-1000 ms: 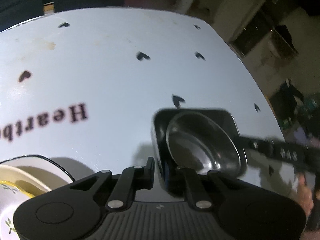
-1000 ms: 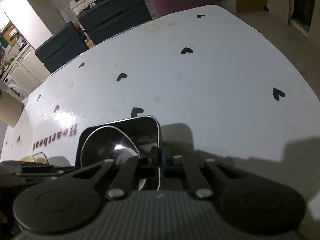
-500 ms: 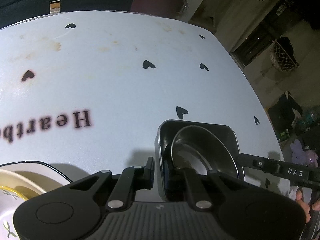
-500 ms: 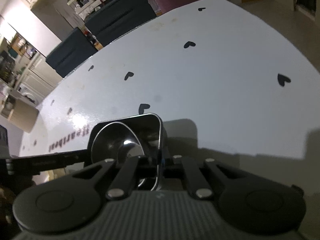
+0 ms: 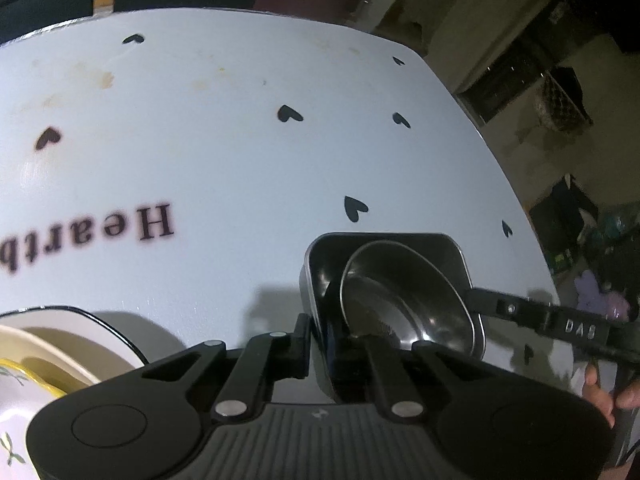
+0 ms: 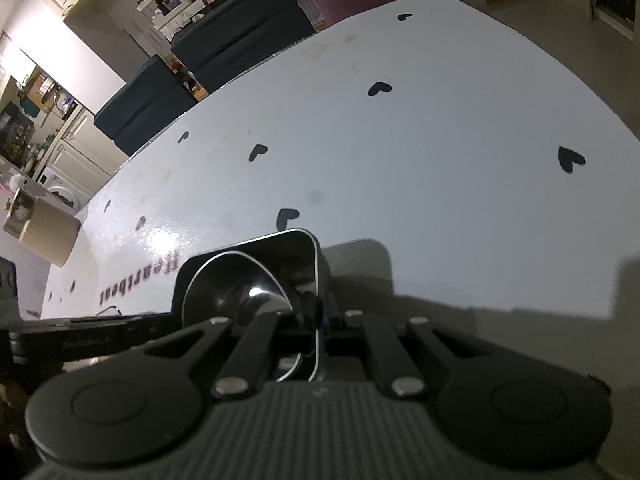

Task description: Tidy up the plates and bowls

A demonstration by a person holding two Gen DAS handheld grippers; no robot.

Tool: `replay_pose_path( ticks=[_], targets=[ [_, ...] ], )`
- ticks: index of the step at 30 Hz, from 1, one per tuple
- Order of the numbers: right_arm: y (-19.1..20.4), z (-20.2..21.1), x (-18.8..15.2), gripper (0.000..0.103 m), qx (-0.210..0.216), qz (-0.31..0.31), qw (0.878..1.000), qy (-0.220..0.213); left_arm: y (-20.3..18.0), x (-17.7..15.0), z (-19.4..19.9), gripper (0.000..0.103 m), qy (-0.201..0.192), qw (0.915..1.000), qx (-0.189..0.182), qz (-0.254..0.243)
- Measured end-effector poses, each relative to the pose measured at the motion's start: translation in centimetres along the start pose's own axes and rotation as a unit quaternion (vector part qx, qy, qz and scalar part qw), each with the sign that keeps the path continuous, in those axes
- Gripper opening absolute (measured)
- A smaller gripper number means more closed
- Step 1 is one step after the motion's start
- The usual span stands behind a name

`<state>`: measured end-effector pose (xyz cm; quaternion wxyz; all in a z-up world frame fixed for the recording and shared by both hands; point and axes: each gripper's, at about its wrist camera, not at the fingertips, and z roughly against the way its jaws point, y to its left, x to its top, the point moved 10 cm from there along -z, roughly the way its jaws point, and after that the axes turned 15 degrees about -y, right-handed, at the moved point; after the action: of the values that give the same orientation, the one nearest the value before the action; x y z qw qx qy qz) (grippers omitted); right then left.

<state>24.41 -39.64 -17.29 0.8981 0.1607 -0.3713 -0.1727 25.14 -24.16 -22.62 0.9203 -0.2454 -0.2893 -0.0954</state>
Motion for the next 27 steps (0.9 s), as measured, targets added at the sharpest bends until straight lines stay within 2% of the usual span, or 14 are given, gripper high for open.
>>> replay_pose_path(
  ticks=[10, 14, 17, 27],
  targets=[
    [0.2, -0.1, -0.1, 0.004, -0.005, 0.02, 1.0, -0.002, 0.1, 0.0, -0.3, 0.01, 0.002, 0.9999, 0.005, 0.009],
    [1.0, -0.3, -0.2, 0.005, -0.008, 0.057, 0.998, 0.001, 0.5, 0.3, 0.1, 0.008, -0.003, 0.9998, 0.011, 0.013],
    [1.0, -0.2, -0.1, 0.005, -0.002, 0.047, 0.999, 0.004, 0.7, 0.9, 0.7, 0.007, -0.014, 0.9995, 0.005, 0.028],
    [1.9, 2.7, 2.1, 0.005, 0.051, -0.022, 0.997, -0.048, 1.1, 3.2, 4.3, 0.004, -0.065, 0.9943, -0.024, 0.08]
  ],
)
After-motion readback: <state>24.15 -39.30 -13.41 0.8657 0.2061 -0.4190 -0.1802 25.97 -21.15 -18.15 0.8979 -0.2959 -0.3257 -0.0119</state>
